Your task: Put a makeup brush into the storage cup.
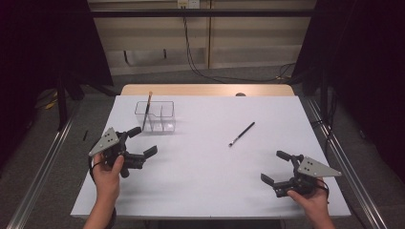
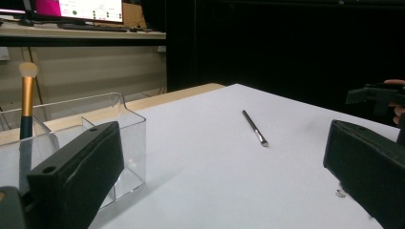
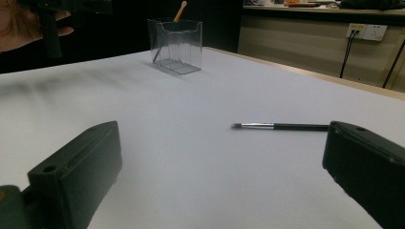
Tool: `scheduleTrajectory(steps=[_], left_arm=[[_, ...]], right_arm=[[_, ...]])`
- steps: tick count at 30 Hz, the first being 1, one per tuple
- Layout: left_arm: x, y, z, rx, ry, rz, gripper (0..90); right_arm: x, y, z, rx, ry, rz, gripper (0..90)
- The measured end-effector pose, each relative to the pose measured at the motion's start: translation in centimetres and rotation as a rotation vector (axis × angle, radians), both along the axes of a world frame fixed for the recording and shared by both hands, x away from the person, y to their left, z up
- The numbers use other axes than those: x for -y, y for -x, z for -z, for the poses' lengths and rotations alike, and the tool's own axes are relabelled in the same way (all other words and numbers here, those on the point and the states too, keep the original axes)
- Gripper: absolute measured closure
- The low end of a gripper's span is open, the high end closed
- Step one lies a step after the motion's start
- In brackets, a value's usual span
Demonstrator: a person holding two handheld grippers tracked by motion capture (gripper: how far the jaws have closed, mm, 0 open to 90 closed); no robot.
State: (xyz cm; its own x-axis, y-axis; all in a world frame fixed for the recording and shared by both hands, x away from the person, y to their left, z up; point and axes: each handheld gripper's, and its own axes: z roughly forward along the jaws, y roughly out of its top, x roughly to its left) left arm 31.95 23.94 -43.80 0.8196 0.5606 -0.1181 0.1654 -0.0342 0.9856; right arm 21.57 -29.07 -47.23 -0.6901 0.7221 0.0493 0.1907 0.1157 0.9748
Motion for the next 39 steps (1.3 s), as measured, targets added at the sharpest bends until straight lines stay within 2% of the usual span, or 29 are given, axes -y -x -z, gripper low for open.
scheduleTrajectory(steps=[5, 7, 17, 21, 25, 29, 34, 39], left_arm=[[-0.2, 0.4, 0.1, -0.005, 0.004, 0.007, 0.0], [-0.3, 0.5, 0.2, -0.002, -0.011, 0.003, 0.0], [-0.8, 1.1, 0.7, -0.015, -0.018, -0.001, 0.0], [-1.1, 1.3, 0.8, -0.013, -0.034, -0.003, 0.0], [-1.3, 1.5, 0.9, -0.014, -0.026, -0.009, 0.0], [-1.6, 1.8, 1.0, -0.015, -0.041, -0.013, 0.0], [-1.8, 2.3, 0.9, -0.012, -0.039, -0.017, 0.0], [-2.1, 2.7, 0.9, -0.009, -0.06, -0.013, 0.0]], right_arm=[[0.0, 0.0, 0.0, 0.0, 0.001, 0.0, 0.0], [0.0, 0.0, 0.0, 0.0, 0.001, 0.0, 0.0], [-0.1, -0.1, 0.0, -0.001, 0.002, -0.003, 0.0], [0.0, -0.1, 0.0, 0.001, 0.002, -0.002, 0.0], [0.0, -0.2, 0.0, -0.001, 0.0, -0.003, 0.0], [0.1, -0.3, 0.0, 0.001, -0.005, -0.002, 0.0], [0.3, -0.3, 0.0, 0.002, -0.013, 0.001, 0.0], [0.5, -0.2, 0.0, 0.004, -0.019, 0.002, 0.0]])
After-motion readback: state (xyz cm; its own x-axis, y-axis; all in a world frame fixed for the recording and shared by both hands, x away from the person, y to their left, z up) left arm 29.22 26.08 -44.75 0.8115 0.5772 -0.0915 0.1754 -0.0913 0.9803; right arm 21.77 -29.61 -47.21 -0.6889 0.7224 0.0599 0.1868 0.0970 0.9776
